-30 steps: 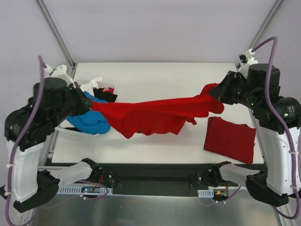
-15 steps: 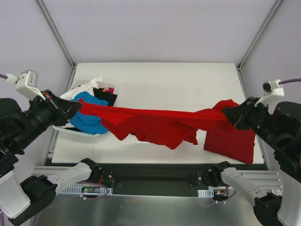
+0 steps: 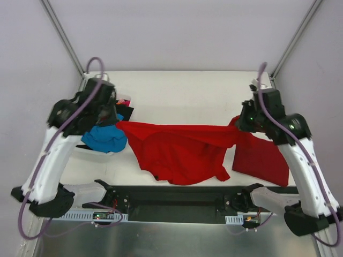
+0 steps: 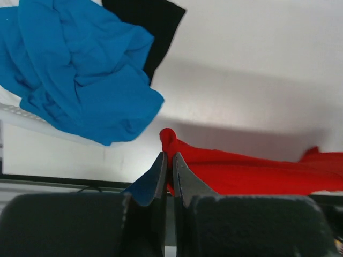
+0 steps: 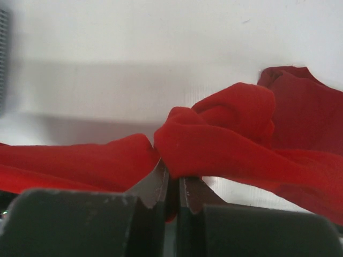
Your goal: Fold and stack the t-shirts
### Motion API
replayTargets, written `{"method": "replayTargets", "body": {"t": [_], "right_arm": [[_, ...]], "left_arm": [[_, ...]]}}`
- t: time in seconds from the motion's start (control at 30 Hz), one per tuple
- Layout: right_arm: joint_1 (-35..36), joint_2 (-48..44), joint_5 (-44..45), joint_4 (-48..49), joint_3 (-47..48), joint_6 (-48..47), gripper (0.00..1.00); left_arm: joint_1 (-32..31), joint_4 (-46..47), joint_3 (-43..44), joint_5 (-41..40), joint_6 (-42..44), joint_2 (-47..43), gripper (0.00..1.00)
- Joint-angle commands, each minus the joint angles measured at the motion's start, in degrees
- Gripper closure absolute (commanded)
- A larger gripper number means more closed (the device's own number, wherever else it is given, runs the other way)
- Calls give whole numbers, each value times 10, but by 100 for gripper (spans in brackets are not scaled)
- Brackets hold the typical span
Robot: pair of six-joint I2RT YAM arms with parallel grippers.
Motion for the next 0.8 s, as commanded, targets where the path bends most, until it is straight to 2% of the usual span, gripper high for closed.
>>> {"method": "replayTargets", "body": {"t": [0.0, 0.13, 0.3, 0.47, 0.7, 0.73, 0.77], "right_arm": [[13, 79, 61, 80, -32, -8, 99], [13, 176, 79, 140, -31, -14, 99], [13, 286, 72, 161, 41, -12, 99], [13, 364, 72, 193, 112, -9, 99], [6, 453, 72, 188, 219, -8, 99], [0, 462, 70, 177, 232, -7, 99], [-2, 474, 67, 169, 244, 0, 61]], "left_arm": [[13, 48, -64, -110, 45, 68, 100], [63, 125, -76, -82, 53, 154, 100], [97, 176, -36, -78, 58, 255, 100], [124, 180, 46, -76, 53, 333, 100], [147, 183, 168, -24, 56, 444, 100], [148, 185, 175, -17, 56, 454, 82], [153, 185, 189, -12, 56, 473, 55]]}}
